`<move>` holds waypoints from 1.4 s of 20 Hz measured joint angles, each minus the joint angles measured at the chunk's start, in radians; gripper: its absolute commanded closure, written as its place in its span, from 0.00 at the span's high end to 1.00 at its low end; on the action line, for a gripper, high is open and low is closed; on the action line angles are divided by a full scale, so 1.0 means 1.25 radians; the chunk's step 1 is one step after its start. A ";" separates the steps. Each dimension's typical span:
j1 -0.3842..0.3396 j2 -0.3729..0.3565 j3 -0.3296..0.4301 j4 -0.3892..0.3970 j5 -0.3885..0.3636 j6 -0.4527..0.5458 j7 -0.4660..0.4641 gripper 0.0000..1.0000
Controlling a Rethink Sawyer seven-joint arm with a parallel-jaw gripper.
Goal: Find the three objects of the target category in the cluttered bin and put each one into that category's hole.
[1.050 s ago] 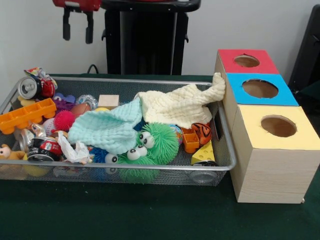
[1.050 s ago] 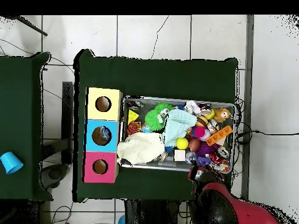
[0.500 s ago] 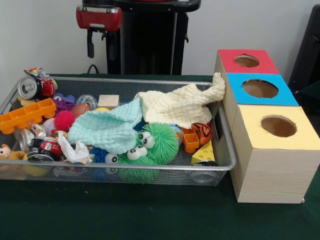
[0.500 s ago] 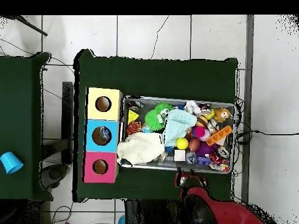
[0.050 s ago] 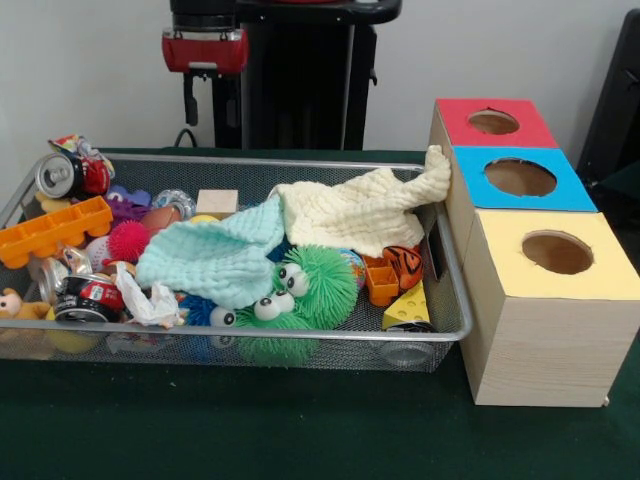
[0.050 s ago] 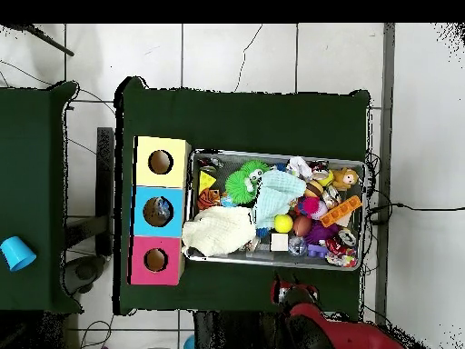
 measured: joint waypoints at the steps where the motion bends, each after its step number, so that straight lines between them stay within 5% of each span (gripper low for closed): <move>1: -0.012 0.006 0.001 0.000 -0.009 0.000 0.000 1.00; 9: -0.092 0.047 0.002 0.000 -0.065 0.000 0.000 1.00; 21: -0.042 0.076 -0.004 -0.009 -0.074 0.000 0.000 1.00; 28: -0.088 0.062 0.039 -0.009 -0.074 0.004 0.000 1.00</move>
